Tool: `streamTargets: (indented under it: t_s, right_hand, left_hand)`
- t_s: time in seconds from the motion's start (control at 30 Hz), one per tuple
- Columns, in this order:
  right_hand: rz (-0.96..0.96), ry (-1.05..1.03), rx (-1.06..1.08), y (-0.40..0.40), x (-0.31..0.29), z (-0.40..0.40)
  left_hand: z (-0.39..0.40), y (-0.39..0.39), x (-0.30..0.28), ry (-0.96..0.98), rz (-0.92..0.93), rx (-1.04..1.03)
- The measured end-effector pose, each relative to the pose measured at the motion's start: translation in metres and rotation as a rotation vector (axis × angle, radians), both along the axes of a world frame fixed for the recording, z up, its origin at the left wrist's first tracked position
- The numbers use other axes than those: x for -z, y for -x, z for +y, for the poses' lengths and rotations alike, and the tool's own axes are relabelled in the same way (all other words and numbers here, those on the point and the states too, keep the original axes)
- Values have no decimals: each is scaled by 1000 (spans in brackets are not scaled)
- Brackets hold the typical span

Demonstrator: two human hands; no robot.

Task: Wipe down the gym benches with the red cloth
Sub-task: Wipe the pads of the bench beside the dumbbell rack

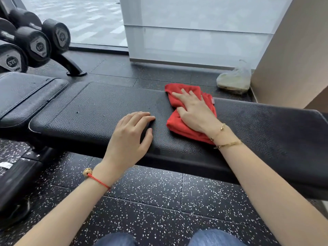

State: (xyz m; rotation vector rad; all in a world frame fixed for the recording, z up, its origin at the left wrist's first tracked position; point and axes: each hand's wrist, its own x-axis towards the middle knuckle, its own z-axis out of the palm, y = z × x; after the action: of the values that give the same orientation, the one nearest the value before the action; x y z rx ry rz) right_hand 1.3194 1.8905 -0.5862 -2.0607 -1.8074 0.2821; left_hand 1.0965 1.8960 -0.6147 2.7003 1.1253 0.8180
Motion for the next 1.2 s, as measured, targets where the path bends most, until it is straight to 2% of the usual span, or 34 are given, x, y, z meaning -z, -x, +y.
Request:
streamTargets:
  t_s: [0.23, 0.33, 0.43, 0.5, 0.63, 0.87, 1.0, 1.1, 1.2]
  right_hand:
    - [18, -75, -170, 2, 7, -74]
    - [31, -63, -57, -24, 7, -84]
    - [20, -34, 116, -39, 3, -61]
    - [-5, -8, 157, -36, 1, -41]
    - [-13, -15, 55, -11, 3, -31]
    - [23, -60, -72, -13, 9, -98]
    - [45, -34, 88, -64, 6, -120]
    - [41, 0, 262, -93, 0, -102]
    - [13, 42, 251, -84, -3, -63]
  left_hand:
    - [2, 1, 0, -5, -6, 14]
    - [1, 1, 1, 1, -13, 15]
    - [1, 0, 2, -3, -11, 7]
    - [0, -1, 2, -4, -11, 3]
    - [-1, -2, 0, -3, -21, 1]
    - [-1, 1, -1, 3, -18, 15]
    - [-1, 1, -1, 3, -13, 11]
    - [-2, 0, -1, -4, -12, 4]
    - [-2, -2, 0, -10, -10, -4]
